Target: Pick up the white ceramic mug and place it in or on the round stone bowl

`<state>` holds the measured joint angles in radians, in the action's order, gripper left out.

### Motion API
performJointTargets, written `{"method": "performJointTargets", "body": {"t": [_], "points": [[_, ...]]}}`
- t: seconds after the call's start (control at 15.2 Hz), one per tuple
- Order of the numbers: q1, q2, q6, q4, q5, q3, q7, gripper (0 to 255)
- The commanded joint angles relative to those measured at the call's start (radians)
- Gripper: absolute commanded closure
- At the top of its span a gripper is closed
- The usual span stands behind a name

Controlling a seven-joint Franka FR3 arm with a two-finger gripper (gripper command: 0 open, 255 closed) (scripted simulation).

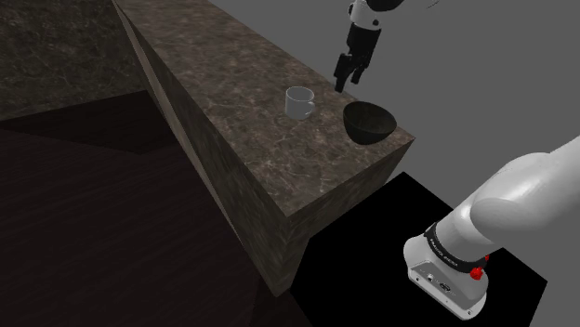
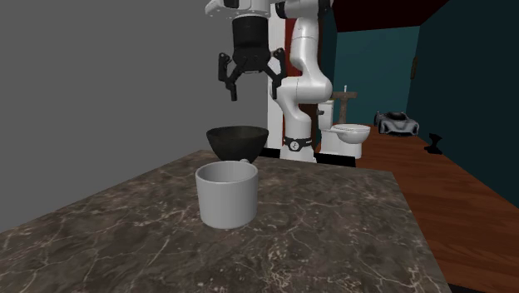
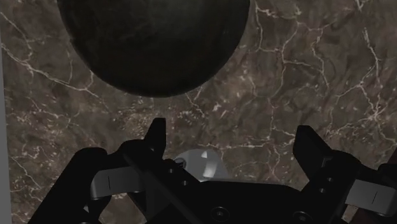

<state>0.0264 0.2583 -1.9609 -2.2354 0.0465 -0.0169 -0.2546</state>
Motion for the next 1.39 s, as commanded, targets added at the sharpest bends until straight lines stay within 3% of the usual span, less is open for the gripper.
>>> {"method": "performJointTargets", "body": {"t": [0.0, 0.46, 0.92, 1.32], "points": [[0.001, -0.079, -0.039, 0.040, 0.002, -0.003, -0.010, 0], [0.008, -0.355, -0.103, 0.252, 0.014, -0.014, -0.045, 0], [0.020, -0.622, -0.103, 0.519, 0.026, -0.016, -0.072, 0], [0.019, -0.653, -0.171, 0.482, 0.029, -0.014, -0.074, 0]]}}
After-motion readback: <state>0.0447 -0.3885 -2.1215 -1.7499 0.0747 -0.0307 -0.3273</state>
